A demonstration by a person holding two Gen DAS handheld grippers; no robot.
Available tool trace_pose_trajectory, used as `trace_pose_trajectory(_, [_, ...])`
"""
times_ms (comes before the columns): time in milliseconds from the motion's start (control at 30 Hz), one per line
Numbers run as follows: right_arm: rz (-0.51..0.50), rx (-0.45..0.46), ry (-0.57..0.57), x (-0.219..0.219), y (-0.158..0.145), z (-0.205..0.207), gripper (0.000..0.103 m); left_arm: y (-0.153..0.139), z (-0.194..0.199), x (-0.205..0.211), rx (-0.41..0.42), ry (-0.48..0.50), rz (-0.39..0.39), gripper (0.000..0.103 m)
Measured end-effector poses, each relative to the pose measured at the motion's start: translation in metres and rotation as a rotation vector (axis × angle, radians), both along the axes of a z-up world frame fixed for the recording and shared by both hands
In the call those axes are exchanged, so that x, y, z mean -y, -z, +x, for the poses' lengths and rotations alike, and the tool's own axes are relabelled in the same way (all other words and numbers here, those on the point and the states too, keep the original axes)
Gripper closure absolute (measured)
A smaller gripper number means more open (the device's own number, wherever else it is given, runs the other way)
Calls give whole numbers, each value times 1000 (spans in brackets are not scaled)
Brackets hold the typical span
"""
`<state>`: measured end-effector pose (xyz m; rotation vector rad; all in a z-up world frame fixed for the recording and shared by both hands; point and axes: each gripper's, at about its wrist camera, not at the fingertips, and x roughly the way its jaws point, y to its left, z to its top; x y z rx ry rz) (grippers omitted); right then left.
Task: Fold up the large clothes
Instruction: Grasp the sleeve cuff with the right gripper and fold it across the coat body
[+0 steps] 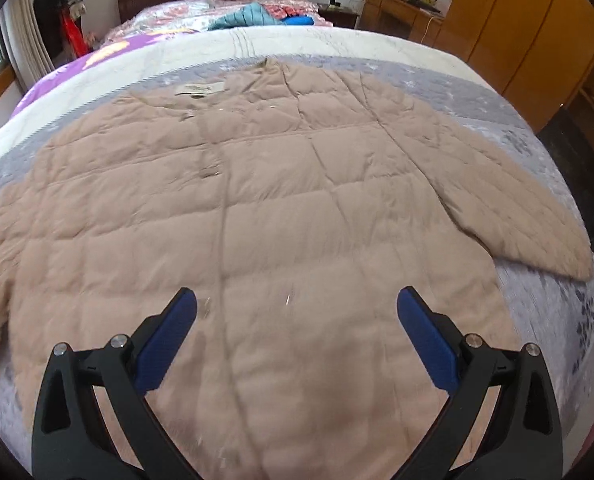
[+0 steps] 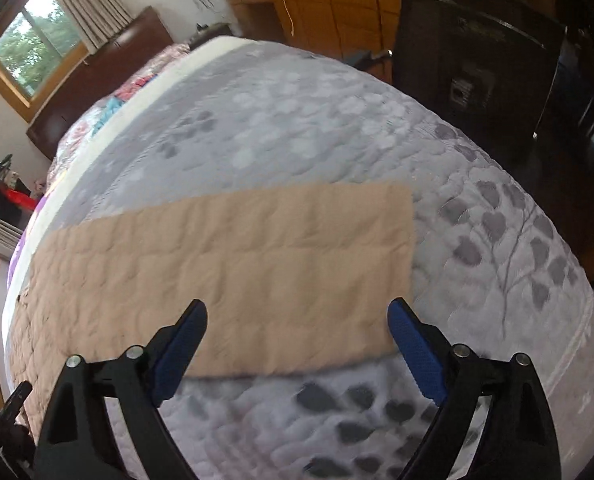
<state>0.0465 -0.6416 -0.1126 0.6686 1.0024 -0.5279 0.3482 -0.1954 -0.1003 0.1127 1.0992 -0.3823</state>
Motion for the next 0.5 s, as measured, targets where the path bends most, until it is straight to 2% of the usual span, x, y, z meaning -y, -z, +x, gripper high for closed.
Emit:
trace_pose_trajectory(133, [-16, -54, -10, 22, 10, 7, 11, 14, 20, 4, -34, -31, -41, 4])
trace_pose_trajectory(300, [20, -67, 11, 41, 19, 8, 13, 28, 31, 5, -66, -36, -77, 4])
trace_pose_trajectory(367, [55, -69, 8, 47, 28, 8, 25, 29, 30, 5, -59, -26, -85, 4])
trace_pose_trajectory(433, [85, -66, 9, 49, 36, 7, 30, 30, 30, 4, -55, -17, -92, 5])
trace_pose_trajectory(467, [65, -64, 11, 48, 36, 7, 32, 30, 30, 3, -53, -17, -98, 6])
trace_pose_trajectory(500, [44, -66, 10, 47, 35, 7, 40, 29, 30, 1, -52, -22, -106, 9])
